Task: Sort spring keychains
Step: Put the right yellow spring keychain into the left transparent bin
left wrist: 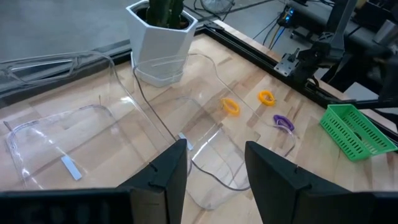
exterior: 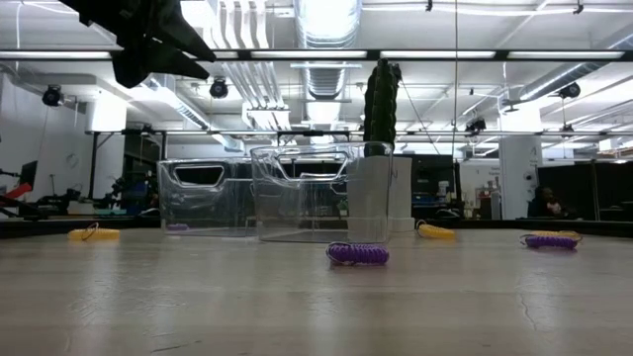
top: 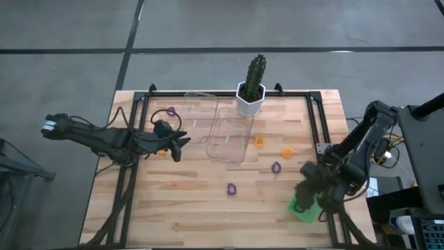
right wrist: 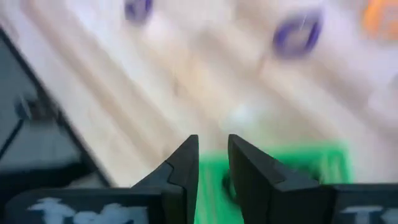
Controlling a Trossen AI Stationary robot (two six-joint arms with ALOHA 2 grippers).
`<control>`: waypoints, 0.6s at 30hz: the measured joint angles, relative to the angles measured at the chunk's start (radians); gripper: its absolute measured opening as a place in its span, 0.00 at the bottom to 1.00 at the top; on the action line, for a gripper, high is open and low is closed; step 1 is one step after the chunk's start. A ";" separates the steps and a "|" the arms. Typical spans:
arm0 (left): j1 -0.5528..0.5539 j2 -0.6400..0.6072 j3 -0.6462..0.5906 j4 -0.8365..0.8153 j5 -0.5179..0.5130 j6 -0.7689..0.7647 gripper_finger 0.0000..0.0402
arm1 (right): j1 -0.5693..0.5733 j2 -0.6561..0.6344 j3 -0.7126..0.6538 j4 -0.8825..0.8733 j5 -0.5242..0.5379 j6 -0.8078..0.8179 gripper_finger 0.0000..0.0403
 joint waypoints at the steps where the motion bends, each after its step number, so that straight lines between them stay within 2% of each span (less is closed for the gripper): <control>1: 0.000 0.000 0.000 0.000 0.000 0.000 0.38 | -0.014 0.000 0.012 -0.029 0.035 -0.015 0.18; 5: 0.000 0.000 0.000 0.002 0.000 -0.007 0.38 | -0.106 0.000 0.049 -0.127 0.061 -0.114 0.15; 10: 0.000 0.000 0.000 0.003 0.001 -0.024 0.38 | -0.266 0.000 0.058 -0.136 0.045 -0.315 0.15; 18: 0.000 0.000 0.000 0.003 0.046 -0.027 0.38 | -0.512 0.000 0.055 -0.131 -0.116 -0.548 0.26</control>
